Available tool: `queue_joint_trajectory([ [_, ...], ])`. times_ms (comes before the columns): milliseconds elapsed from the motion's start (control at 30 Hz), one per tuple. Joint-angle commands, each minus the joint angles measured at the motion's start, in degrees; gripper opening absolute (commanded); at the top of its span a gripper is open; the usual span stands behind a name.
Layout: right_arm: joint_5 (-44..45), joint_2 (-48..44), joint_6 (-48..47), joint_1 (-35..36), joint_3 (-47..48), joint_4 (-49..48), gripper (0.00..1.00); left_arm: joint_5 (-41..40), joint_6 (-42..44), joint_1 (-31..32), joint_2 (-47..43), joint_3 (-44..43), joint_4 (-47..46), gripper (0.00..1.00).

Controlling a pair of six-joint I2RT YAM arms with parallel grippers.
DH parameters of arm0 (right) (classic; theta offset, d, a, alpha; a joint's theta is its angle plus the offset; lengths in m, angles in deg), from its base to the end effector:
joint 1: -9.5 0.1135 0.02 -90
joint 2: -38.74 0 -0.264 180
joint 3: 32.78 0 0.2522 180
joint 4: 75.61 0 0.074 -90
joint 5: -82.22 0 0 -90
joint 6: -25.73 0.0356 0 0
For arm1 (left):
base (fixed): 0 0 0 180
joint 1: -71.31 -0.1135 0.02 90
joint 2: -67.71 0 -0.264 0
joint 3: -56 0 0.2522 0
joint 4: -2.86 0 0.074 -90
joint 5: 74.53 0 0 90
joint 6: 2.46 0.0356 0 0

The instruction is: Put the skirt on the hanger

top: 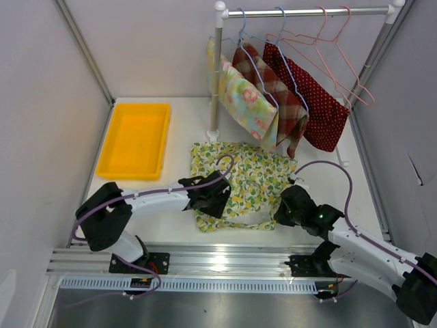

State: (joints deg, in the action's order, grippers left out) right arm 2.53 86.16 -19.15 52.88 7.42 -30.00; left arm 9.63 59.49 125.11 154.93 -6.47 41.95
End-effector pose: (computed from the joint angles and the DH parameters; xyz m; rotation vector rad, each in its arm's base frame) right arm 0.1188 0.1035 0.1893 0.1148 2.5210 0.4288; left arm 0.1709 -0.2274 0.1734 0.5735 2.6534 -0.3085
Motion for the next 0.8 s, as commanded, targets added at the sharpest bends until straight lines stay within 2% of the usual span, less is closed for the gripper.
queue_joint_trajectory([
  [0, 2.4, 0.2, 0.1, 0.6, -0.4, -0.7, 0.04, -0.7, -1.6, 0.4, 1.4, -0.9, -2.6, 0.52],
  [100, 3.1, 0.0, -0.3, 0.6, -0.3, -0.3, 0.04, -1.8, -1.9, 0.4, 1.5, -0.8, -2.3, 0.38],
  [133, 3.3, -0.1, -0.2, 0.5, -0.4, -0.2, 0.04, -2.1, -1.8, 0.4, 1.5, -0.9, -2.1, 0.27],
  [167, 3.4, -0.1, -0.2, 0.6, -0.4, -0.2, 0.04, -2.5, -1.8, 0.4, 1.4, -1.0, -1.8, 0.22],
  [200, 3.6, 0.0, -0.4, 0.6, -0.3, -0.1, 0.03, -3.5, -1.8, 0.4, 1.2, -1.2, -1.1, 0.06],
  [233, 3.9, 0.0, -0.4, 0.5, -0.3, 0.1, 0.03, -3.8, -1.9, 0.4, 0.8, -1.5, -0.9, 0.01],
  [400, 4.4, 0.2, -0.1, 0.6, -0.3, 0.5, 0.02, -6.0, -2.2, -0.7, -5.3, -1.9, 1.5, 0.0],
  [500, 5.8, 0.7, 0.1, 0.4, 0.8, 1.4, 0.0, -4.3, -2.7, -4.3, -10.5, -0.6, 0.9, 0.0],
  [667, 7.5, 0.5, -0.2, -1.3, 2.1, 2.2, 0.0, 1.7, -4.2, -14.6, -18.8, 4.1, -0.3, 0.0],
  [767, 7.7, 0.5, -3.1, -4.9, 4.0, 2.4, 0.0, 4.9, -7.0, -19.8, -24.2, 7.7, -2.0, 0.0],
])
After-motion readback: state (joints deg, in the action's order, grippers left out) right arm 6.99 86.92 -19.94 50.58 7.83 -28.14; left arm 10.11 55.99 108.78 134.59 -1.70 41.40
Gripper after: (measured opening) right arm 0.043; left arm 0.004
